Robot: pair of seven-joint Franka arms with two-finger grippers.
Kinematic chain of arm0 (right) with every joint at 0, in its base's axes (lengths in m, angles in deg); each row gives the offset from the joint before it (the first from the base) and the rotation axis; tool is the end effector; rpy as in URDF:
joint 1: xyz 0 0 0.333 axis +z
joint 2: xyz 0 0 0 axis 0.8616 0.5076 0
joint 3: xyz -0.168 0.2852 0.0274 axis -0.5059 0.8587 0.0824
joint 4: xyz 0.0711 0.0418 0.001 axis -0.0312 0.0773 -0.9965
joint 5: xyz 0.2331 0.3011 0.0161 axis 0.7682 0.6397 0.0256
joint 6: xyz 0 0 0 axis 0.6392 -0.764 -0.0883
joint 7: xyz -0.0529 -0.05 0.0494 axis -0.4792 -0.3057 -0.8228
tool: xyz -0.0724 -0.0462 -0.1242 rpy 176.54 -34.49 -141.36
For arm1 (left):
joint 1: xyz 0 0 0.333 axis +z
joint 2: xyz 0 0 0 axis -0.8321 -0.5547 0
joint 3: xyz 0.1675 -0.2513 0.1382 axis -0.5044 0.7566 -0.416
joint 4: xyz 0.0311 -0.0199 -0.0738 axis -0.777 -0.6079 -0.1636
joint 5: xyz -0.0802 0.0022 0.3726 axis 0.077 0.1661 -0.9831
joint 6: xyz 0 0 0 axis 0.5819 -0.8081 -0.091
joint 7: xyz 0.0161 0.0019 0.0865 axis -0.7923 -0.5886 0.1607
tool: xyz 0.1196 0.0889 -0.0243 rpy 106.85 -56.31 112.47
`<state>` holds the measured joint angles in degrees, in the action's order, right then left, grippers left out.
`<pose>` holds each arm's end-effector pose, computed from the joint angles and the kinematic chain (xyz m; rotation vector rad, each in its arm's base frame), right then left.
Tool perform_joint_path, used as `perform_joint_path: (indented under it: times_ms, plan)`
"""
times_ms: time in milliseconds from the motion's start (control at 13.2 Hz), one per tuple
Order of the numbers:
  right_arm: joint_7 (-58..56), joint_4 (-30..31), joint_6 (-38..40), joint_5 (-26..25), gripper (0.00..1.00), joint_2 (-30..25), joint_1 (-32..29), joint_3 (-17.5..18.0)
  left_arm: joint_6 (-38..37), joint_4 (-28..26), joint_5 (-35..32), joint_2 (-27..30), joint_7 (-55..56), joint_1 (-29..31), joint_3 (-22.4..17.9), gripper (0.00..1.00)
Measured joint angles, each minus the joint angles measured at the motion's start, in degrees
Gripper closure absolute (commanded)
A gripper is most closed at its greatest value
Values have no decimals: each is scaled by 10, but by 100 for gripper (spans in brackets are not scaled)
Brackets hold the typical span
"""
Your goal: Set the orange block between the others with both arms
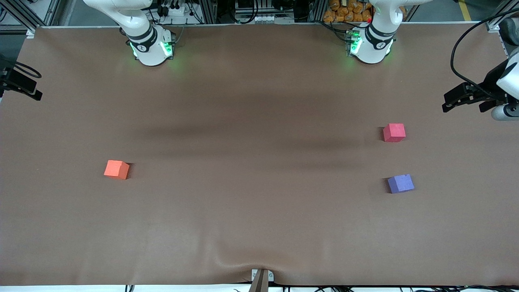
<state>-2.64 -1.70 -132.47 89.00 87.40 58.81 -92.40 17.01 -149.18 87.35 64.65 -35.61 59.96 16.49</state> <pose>0.5288 -0.0358 0.6461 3.1283 -0.1410 -0.0768 0.5430 -0.0243 0.5960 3.1332 -0.0072 -0.0313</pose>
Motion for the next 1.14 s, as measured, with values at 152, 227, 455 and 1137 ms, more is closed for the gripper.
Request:
perform_joint_path:
  times_ms: [152, 227, 455, 1137]
  plan:
    - [0, 0, 0, 0, 0, 0, 0, 0, 0, 1, 0, 0, 0, 0, 0, 0]
    - [0, 0, 0, 0, 0, 0, 0, 0, 0, 2, 0, 0, 0, 0, 0, 0]
    - [0, 0, 0, 0, 0, 0, 0, 0, 0, 2, 0, 0, 0, -1, 2, 0]
    - [0, 4, -47, -3, 0, 115, 0, 0, -22, 2, -25, 0, 0, -4, 18, 0]
